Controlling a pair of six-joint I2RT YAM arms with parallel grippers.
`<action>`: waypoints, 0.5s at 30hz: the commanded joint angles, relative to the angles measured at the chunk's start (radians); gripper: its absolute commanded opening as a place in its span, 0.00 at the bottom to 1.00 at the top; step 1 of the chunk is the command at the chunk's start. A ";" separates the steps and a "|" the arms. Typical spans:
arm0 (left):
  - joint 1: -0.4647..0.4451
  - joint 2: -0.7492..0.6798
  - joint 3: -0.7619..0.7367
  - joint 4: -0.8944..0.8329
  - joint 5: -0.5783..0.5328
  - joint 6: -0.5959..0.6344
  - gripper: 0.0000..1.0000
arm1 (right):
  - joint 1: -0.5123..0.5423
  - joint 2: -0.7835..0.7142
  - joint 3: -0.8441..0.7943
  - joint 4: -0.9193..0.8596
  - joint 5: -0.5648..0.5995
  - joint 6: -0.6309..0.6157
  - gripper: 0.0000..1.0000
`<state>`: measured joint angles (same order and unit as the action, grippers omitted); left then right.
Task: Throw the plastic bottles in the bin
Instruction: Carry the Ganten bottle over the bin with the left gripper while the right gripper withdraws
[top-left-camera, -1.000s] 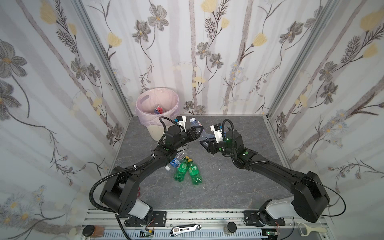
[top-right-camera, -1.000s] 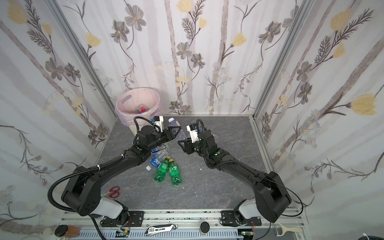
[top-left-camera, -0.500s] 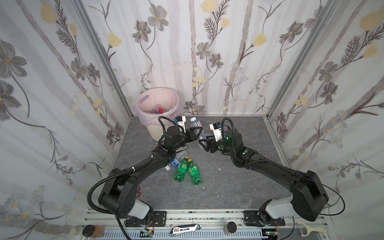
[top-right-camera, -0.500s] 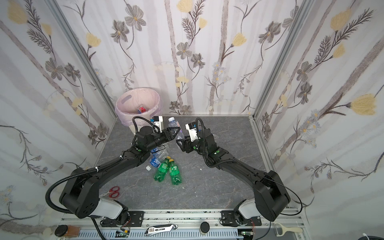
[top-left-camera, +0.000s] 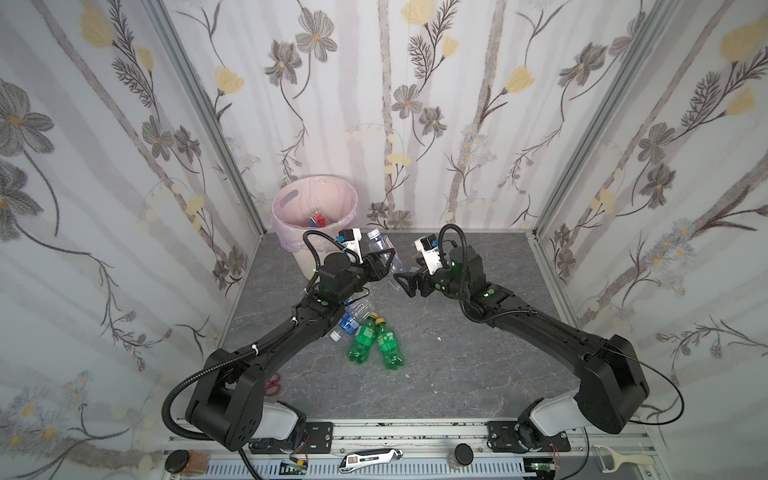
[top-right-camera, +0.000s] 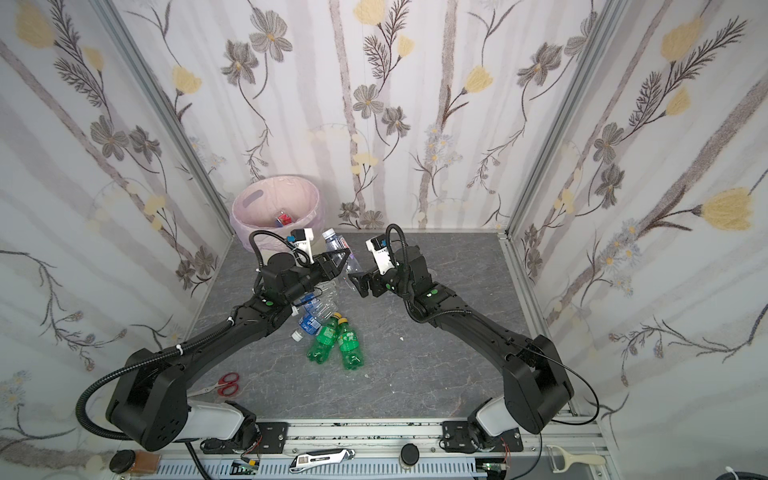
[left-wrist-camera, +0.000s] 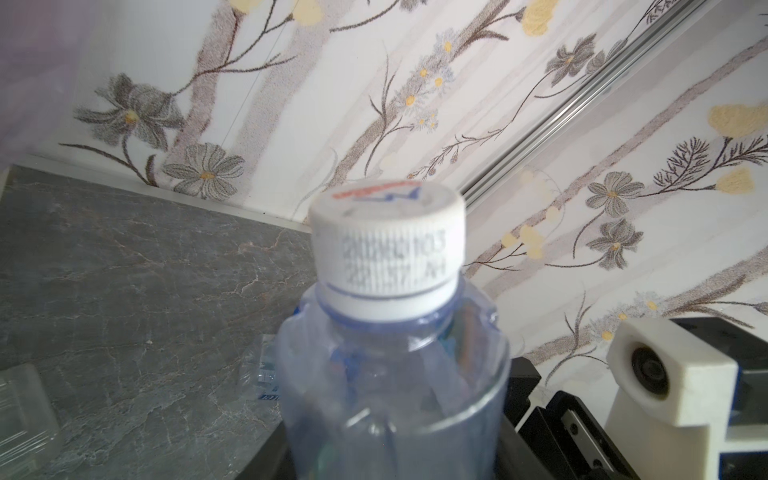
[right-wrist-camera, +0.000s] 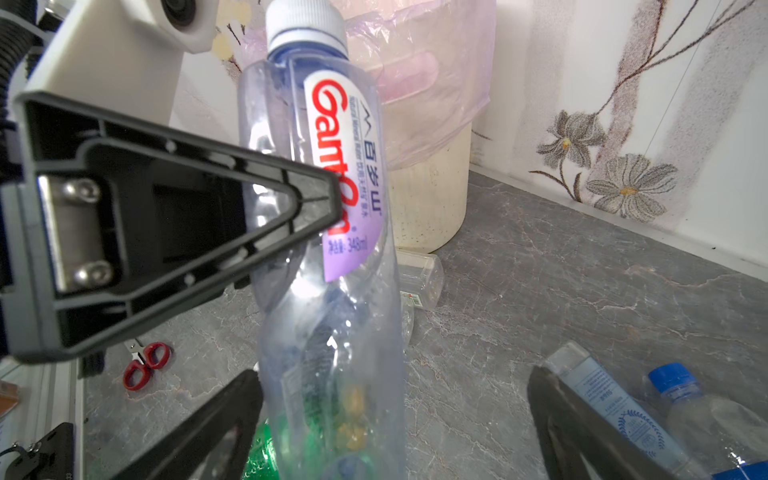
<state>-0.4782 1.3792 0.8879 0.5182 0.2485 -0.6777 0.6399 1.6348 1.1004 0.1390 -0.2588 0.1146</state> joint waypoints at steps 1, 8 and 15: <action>0.015 -0.023 -0.008 0.024 -0.041 0.043 0.53 | -0.005 -0.017 0.016 0.010 0.023 -0.097 1.00; 0.028 -0.066 -0.020 0.024 -0.089 0.106 0.53 | -0.024 -0.033 0.110 0.036 0.077 -0.252 1.00; 0.040 -0.106 -0.033 0.024 -0.137 0.172 0.53 | -0.073 -0.033 0.224 0.059 0.035 -0.299 1.00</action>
<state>-0.4412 1.2873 0.8597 0.5190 0.1478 -0.5507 0.5850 1.6062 1.2896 0.1474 -0.2073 -0.1482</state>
